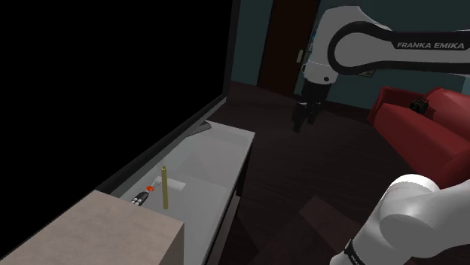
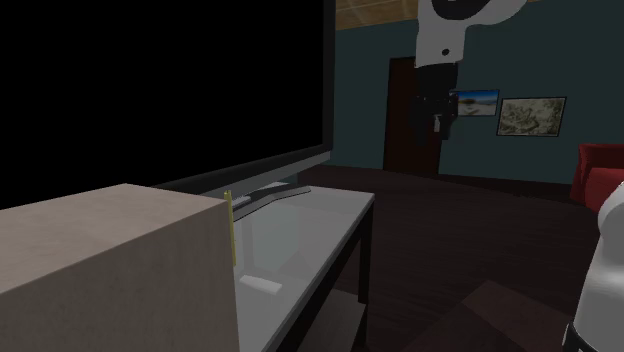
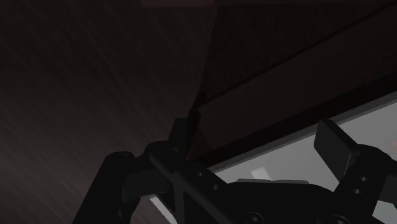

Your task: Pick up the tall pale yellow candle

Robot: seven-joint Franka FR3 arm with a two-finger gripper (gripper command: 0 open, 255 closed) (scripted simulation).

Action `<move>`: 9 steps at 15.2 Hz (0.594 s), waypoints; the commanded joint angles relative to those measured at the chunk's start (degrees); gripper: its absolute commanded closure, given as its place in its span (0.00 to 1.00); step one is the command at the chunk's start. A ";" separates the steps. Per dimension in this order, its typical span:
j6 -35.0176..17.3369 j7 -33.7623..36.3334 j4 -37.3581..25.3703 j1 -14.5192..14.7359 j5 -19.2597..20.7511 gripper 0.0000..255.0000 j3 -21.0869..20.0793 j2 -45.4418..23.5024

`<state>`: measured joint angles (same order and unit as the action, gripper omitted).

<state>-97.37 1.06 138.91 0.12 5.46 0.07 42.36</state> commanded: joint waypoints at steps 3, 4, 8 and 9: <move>-1.01 2.14 -0.65 1.13 -1.59 0.00 -1.97 -2.02; -1.52 3.20 -1.06 1.68 -2.34 0.00 -2.93 -3.11; -3.59 7.32 -3.29 3.66 -5.04 0.00 -6.75 -7.91; -4.09 8.34 -4.00 4.12 -5.61 0.00 -7.67 -9.22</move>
<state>-100.75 8.20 135.74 3.74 0.53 -6.56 34.80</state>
